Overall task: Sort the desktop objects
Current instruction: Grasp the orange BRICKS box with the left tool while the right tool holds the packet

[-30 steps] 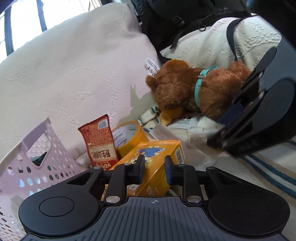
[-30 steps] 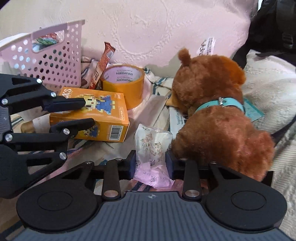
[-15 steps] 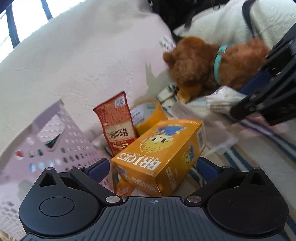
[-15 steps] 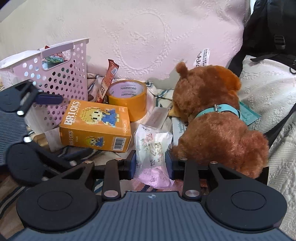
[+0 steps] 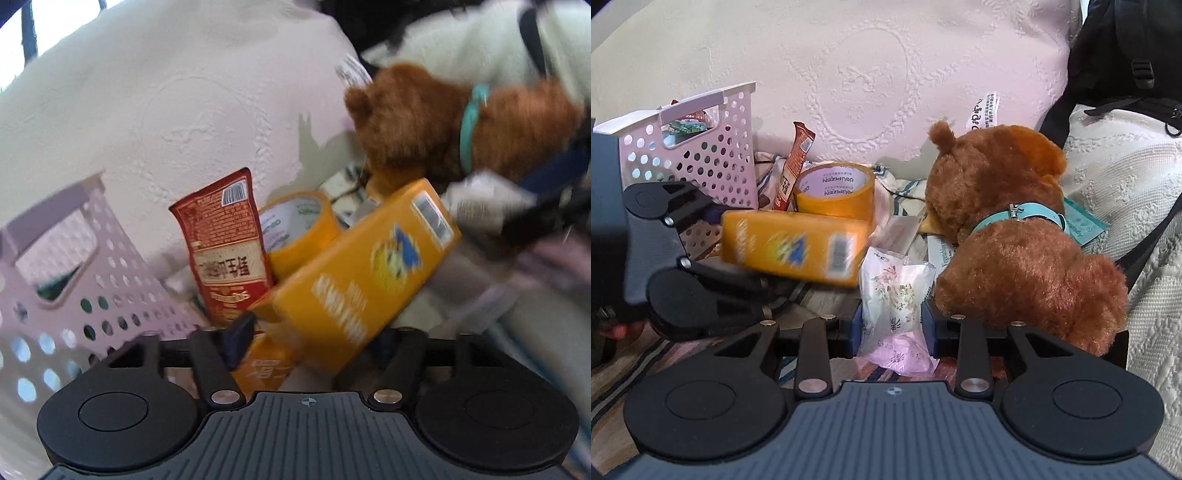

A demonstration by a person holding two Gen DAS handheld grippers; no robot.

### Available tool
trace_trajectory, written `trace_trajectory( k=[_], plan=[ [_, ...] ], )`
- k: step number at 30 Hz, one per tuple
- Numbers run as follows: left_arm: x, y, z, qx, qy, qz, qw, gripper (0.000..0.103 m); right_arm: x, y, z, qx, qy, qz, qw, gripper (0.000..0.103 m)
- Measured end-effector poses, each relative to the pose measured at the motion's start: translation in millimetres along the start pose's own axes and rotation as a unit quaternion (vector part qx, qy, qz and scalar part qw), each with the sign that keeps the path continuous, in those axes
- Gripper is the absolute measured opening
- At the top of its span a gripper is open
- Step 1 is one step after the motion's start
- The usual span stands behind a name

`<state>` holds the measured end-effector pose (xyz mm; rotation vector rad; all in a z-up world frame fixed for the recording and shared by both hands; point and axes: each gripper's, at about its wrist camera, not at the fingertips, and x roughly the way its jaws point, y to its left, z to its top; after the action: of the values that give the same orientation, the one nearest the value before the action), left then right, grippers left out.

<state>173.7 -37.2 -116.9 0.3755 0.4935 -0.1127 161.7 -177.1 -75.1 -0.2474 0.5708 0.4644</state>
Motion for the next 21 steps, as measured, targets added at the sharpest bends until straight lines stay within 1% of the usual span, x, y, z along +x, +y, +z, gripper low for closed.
trace_trajectory(
  k=[2, 5, 6, 8, 9, 10, 11, 12, 13, 14, 16, 17, 19, 20, 21],
  plan=[
    [-4, 2, 0, -0.013, -0.004, -0.006, 0.9999, 0.046, -3, 1, 1, 0.001, 0.0, 0.0, 1.0, 0.037],
    [-15, 0, 0, -0.01, -0.019, -0.007, 0.9998, 0.034, -11, 4, 2, -0.004, -0.004, -0.003, 1.0, 0.037],
    [-17, 1, 0, -0.009, -0.02, -0.011, 0.9997, 0.032, -13, 5, 2, -0.005, -0.006, -0.003, 1.0, 0.037],
    [-20, -1, 2, -0.003, -0.016, -0.026, 0.9995, 0.031, -17, 6, 3, -0.006, -0.005, -0.004, 1.0, 0.037],
    [-22, -6, 4, 0.013, -0.015, -0.034, 0.9992, 0.034, -19, 6, 3, -0.007, -0.006, -0.005, 1.0, 0.037],
    [-22, -13, 5, 0.035, -0.015, -0.038, 0.9986, 0.035, -20, 6, 4, -0.006, -0.006, -0.007, 1.0, 0.037],
    [-22, -19, 5, 0.057, -0.021, -0.03, 0.9977, 0.047, -21, 5, 4, -0.005, -0.006, -0.007, 1.0, 0.037],
    [-23, -25, 5, 0.08, -0.036, -0.014, 0.996, 0.066, -22, 5, 4, -0.003, -0.007, -0.009, 1.0, 0.037],
    [-23, -31, 4, 0.103, -0.051, 0.001, 0.9933, 0.073, -23, 4, 5, -0.002, -0.008, -0.011, 1.0, 0.037],
    [-22, -37, 3, 0.128, -0.059, 0.01, 0.99, 0.083, -23, 3, 4, 0.001, -0.007, -0.011, 1.0, 0.037],
    [-19, -46, 2, 0.171, -0.066, 0.005, 0.983, 0.083, -24, 1, 4, 0.002, -0.007, -0.012, 1.0, 0.037],
    [-18, -51, 1, 0.186, -0.066, 0.001, 0.9802, 0.083, -23, 0, 4, 0.001, -0.006, -0.012, 1.0, 0.037],
    [-15, -59, -2, 0.219, -0.074, 0.004, 0.973, 0.08, -22, -3, 3, 0.004, -0.006, -0.012, 1.0, 0.037],
    [-15, -63, -2, 0.234, -0.08, 0.006, 0.9689, 0.08, -22, -3, 3, 0.007, -0.007, -0.01, 1.0, 0.037],
    [-13, -66, -1, 0.245, -0.082, 0.008, 0.966, 0.083, -22, -4, 3, 0.01, -0.007, -0.009, 1.0, 0.037]
  ],
)
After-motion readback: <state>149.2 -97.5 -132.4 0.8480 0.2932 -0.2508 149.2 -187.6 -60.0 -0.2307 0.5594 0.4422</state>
